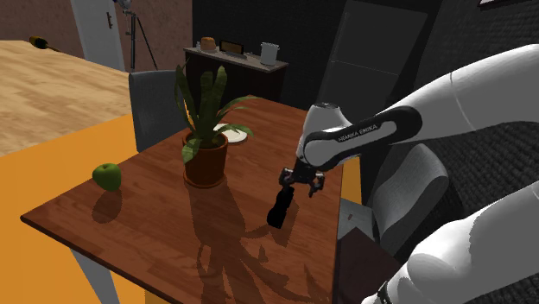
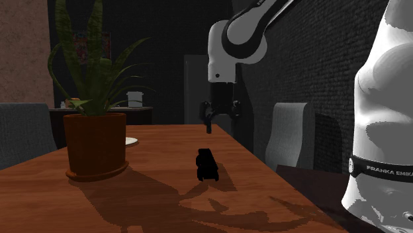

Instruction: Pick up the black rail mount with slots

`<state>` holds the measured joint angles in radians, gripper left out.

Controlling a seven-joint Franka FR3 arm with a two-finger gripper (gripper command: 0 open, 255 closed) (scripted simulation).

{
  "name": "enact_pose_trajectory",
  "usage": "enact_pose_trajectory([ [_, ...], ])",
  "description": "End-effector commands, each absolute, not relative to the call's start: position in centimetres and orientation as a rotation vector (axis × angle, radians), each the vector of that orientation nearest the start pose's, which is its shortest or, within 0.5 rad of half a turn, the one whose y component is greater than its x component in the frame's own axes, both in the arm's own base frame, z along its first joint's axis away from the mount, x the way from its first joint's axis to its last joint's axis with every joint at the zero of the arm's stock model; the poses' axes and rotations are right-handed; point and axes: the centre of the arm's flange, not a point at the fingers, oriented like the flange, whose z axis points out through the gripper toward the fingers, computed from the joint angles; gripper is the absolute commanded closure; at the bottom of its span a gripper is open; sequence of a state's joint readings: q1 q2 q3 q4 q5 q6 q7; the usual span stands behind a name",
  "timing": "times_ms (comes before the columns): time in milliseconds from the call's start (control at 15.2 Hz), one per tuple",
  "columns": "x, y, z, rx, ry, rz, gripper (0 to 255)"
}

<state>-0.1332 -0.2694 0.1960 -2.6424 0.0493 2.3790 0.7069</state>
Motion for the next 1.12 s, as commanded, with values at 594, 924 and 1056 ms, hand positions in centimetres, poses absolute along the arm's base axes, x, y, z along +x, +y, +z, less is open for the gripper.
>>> enact_pose_trajectory([
  [594, 45.7, 1.8, 23.5, -2.778, 1.408, -0.066, 0],
  [924, 45.7, 1.8, 21.0, -2.778, 1.408, -0.066, 0],
  [1056, 45.7, 1.8, 21.1, -2.778, 1.408, -0.066, 255],
])
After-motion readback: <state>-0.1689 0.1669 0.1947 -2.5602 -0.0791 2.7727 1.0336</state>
